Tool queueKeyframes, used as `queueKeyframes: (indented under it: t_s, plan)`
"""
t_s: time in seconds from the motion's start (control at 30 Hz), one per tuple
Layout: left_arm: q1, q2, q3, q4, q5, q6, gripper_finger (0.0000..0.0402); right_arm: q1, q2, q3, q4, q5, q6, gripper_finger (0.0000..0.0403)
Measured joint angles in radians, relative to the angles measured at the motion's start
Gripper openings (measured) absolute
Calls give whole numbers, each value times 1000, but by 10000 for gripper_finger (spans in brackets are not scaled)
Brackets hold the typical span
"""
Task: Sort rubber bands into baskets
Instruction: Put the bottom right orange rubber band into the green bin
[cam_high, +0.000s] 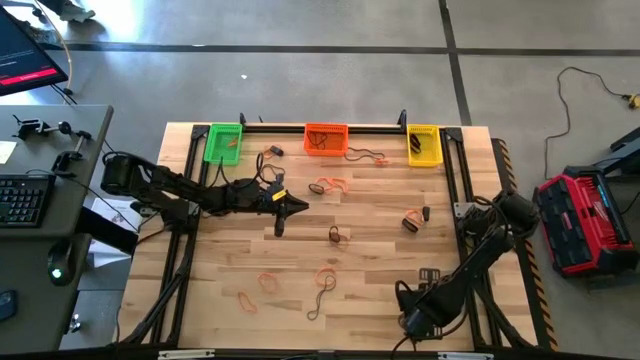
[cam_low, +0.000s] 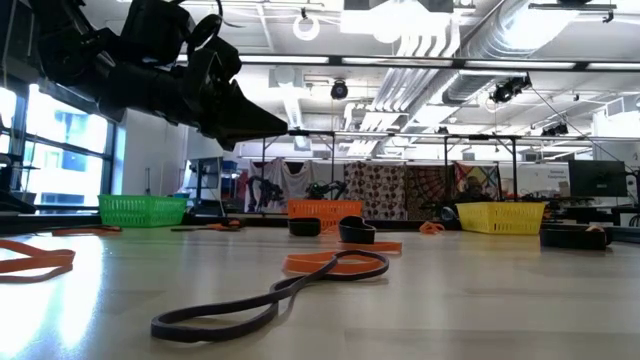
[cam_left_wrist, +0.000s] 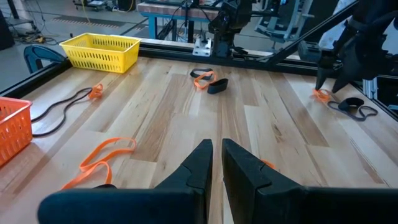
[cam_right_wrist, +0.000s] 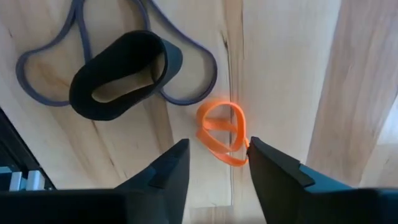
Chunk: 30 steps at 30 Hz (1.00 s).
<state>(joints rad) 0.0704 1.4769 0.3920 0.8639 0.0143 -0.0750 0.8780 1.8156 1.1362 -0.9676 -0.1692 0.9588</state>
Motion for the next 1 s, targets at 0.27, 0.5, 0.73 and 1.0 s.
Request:
queueKeyframes:
  t_s: [0.27, 0.5, 0.73, 1.0]
  plan:
    - [0, 0, 0, 0, 0, 0, 26, 0, -2, 0, 0, 3, -18, 35]
    - [0, 0, 0, 0, 0, 0, 26, -3, -2, 0, 0, 4, -22, 11]
    - [0, 0, 0, 1, 0, -1, 26, -34, -62, 1, -28, 88, -22, 1]
    - [0, 0, 0, 1, 0, -26, 26, -96, -199, -21, -64, 353, -69, 0]
